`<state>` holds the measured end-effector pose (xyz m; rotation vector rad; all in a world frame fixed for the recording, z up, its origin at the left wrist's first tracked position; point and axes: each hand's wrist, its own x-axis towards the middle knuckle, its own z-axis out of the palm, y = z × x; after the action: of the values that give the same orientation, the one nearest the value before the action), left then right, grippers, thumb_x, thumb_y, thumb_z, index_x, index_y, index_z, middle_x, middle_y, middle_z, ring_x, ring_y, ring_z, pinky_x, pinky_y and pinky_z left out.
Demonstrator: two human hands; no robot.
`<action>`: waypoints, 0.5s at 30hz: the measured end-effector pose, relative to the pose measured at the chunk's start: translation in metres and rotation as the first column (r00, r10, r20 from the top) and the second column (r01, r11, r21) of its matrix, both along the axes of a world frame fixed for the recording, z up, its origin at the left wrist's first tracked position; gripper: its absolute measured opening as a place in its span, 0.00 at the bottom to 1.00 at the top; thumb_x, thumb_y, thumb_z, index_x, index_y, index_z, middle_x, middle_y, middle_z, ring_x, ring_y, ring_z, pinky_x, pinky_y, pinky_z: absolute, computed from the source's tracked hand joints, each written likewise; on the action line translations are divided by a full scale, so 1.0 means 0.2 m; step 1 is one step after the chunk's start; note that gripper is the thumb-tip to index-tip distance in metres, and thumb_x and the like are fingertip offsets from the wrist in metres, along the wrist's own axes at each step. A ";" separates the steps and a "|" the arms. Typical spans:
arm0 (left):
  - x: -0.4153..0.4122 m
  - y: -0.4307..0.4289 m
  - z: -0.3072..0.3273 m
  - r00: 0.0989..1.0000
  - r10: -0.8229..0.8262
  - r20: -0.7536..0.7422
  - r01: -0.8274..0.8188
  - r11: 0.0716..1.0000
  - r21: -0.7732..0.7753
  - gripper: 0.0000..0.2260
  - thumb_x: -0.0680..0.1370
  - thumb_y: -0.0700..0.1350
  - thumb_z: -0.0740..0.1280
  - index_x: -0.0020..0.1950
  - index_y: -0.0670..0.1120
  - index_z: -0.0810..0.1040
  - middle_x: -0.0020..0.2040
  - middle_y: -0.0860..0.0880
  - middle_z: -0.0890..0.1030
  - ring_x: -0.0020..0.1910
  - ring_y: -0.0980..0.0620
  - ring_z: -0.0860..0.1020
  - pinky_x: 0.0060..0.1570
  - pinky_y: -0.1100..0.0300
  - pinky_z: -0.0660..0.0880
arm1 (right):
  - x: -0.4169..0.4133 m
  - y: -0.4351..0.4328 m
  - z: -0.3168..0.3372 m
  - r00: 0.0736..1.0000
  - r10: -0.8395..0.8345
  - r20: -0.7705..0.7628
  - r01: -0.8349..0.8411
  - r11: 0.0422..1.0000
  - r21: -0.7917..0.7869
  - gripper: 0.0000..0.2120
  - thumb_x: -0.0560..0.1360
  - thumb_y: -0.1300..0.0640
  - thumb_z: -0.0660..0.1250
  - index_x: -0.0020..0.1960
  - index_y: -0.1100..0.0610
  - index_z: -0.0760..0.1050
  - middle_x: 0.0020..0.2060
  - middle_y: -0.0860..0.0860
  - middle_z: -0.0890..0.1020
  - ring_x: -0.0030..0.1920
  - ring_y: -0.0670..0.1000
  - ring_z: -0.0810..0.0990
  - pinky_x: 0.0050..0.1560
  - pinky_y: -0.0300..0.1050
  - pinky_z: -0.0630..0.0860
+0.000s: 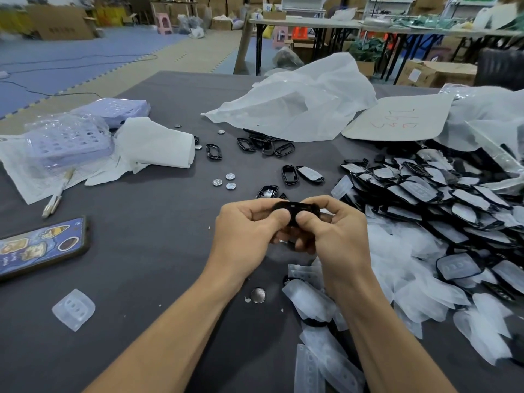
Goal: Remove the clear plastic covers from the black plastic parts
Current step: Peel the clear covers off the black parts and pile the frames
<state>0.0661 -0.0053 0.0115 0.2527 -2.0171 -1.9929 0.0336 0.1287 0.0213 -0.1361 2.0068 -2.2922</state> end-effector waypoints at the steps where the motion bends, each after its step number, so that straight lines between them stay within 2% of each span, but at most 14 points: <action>1: 0.00 0.00 0.00 0.999 -0.041 0.007 0.041 0.999 0.010 0.09 0.74 0.41 0.73 0.50 0.52 0.89 0.36 0.47 0.86 0.31 0.54 0.79 0.37 0.62 0.76 | 0.00 0.00 0.00 1.000 -0.002 -0.004 0.002 1.000 0.002 0.09 0.76 0.73 0.68 0.45 0.60 0.80 0.30 0.59 0.84 0.26 0.56 0.83 0.25 0.42 0.75; 4: -0.01 0.00 0.01 0.999 -0.032 0.027 0.033 0.999 -0.004 0.10 0.75 0.35 0.73 0.47 0.48 0.90 0.33 0.46 0.85 0.30 0.53 0.78 0.36 0.60 0.76 | 0.01 0.00 -0.01 0.998 -0.011 -0.066 0.016 0.997 0.079 0.13 0.75 0.71 0.69 0.40 0.55 0.81 0.30 0.58 0.84 0.28 0.59 0.82 0.27 0.44 0.76; 7: -0.01 -0.01 0.01 0.999 0.016 0.029 -0.017 0.999 0.033 0.13 0.75 0.31 0.71 0.42 0.47 0.89 0.31 0.44 0.84 0.27 0.52 0.80 0.33 0.62 0.77 | 0.01 -0.02 -0.02 0.990 0.015 -0.140 0.012 0.982 0.189 0.06 0.73 0.61 0.72 0.40 0.51 0.83 0.30 0.55 0.85 0.27 0.53 0.81 0.30 0.49 0.79; 9: -0.01 -0.02 0.01 0.998 0.057 0.035 -0.058 0.997 0.044 0.11 0.76 0.30 0.71 0.42 0.45 0.88 0.31 0.43 0.84 0.27 0.52 0.81 0.31 0.64 0.76 | 0.01 -0.02 -0.02 0.992 0.042 -0.116 -0.018 0.980 0.198 0.03 0.69 0.56 0.71 0.40 0.49 0.84 0.31 0.54 0.85 0.27 0.52 0.82 0.30 0.46 0.76; 12: -0.01 -0.01 0.01 0.995 0.092 0.044 -0.093 0.995 0.026 0.11 0.76 0.31 0.72 0.41 0.46 0.88 0.31 0.44 0.85 0.27 0.54 0.81 0.30 0.67 0.75 | -0.01 -0.02 -0.03 0.996 0.060 -0.067 -0.047 0.982 0.185 0.07 0.71 0.58 0.70 0.39 0.48 0.83 0.32 0.56 0.86 0.26 0.52 0.81 0.29 0.39 0.73; 15: -0.01 0.00 0.00 0.989 0.149 0.026 -0.147 0.988 -0.050 0.13 0.75 0.33 0.73 0.39 0.50 0.88 0.30 0.47 0.85 0.27 0.54 0.81 0.30 0.65 0.76 | -0.01 -0.03 -0.03 0.998 0.051 -0.026 -0.046 0.982 0.183 0.06 0.71 0.60 0.70 0.37 0.53 0.83 0.30 0.56 0.85 0.24 0.50 0.79 0.25 0.37 0.71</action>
<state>0.0649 -0.0044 0.0112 0.4115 -1.9981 -1.8592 0.0320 0.1237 0.0152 -0.2056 2.1901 -2.0774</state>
